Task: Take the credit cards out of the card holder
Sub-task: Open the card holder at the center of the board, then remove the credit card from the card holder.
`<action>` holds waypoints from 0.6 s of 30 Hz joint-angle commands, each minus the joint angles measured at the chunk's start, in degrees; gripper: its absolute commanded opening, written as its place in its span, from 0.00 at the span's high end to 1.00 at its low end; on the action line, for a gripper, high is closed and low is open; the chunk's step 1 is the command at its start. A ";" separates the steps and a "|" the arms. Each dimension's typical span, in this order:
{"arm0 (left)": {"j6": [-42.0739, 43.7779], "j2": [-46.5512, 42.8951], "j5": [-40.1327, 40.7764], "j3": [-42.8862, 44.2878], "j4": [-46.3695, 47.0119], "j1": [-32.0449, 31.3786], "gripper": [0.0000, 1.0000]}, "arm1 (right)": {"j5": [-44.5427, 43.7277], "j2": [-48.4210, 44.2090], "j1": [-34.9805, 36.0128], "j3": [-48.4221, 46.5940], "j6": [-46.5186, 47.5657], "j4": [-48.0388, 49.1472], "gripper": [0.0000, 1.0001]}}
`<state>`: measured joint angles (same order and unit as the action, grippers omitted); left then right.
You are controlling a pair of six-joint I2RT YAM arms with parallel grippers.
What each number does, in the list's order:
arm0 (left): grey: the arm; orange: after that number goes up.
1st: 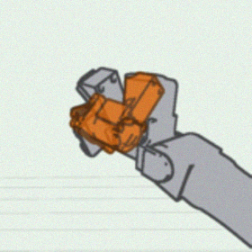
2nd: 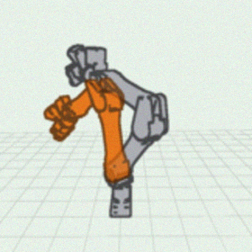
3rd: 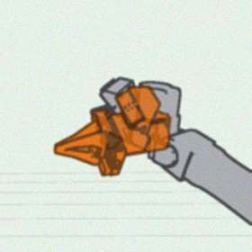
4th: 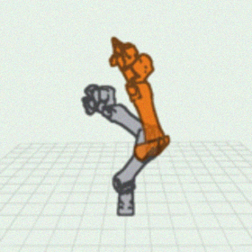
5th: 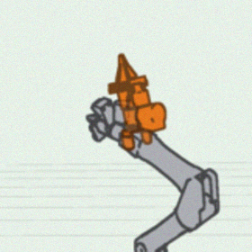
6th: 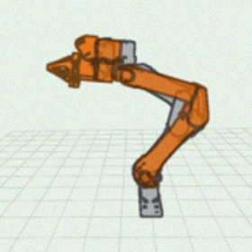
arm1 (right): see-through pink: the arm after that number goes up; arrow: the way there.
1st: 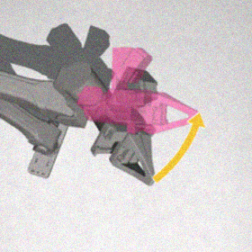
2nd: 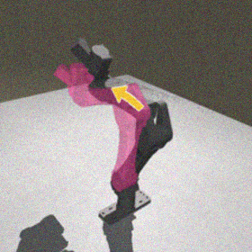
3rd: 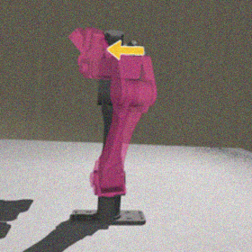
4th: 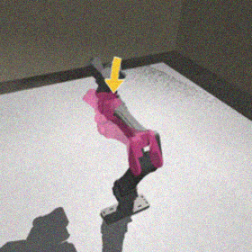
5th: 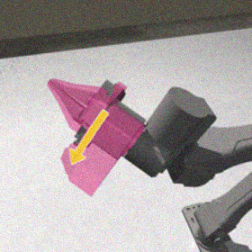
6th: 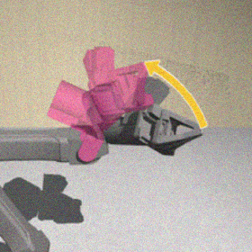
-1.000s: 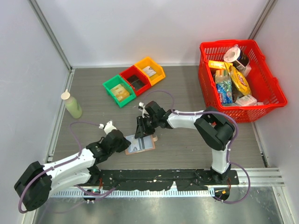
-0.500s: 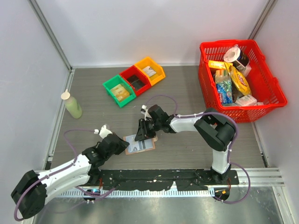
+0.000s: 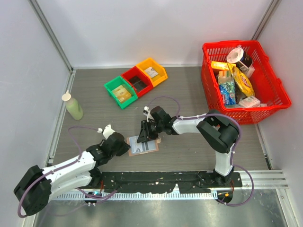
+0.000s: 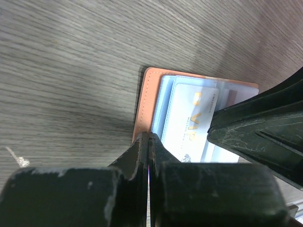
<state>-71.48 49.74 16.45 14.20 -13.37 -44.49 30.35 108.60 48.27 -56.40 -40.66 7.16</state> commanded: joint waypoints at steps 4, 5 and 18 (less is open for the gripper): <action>1.61 5.81 -2.21 0.83 2.38 0.19 1.00 | 0.06 -0.93 0.16 1.64 0.50 2.68 0.67; 1.52 5.90 -2.21 0.75 2.47 0.11 1.00 | 0.15 -1.10 0.16 2.17 0.41 3.29 0.67; 3.19 2.13 0.42 4.08 -3.23 0.11 0.97 | 3.49 -1.63 -1.43 7.10 -3.55 12.88 0.75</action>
<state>-70.00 54.04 15.99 16.21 -11.27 -44.45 32.97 108.27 46.63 -49.78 -43.70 17.28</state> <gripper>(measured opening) 0.011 0.252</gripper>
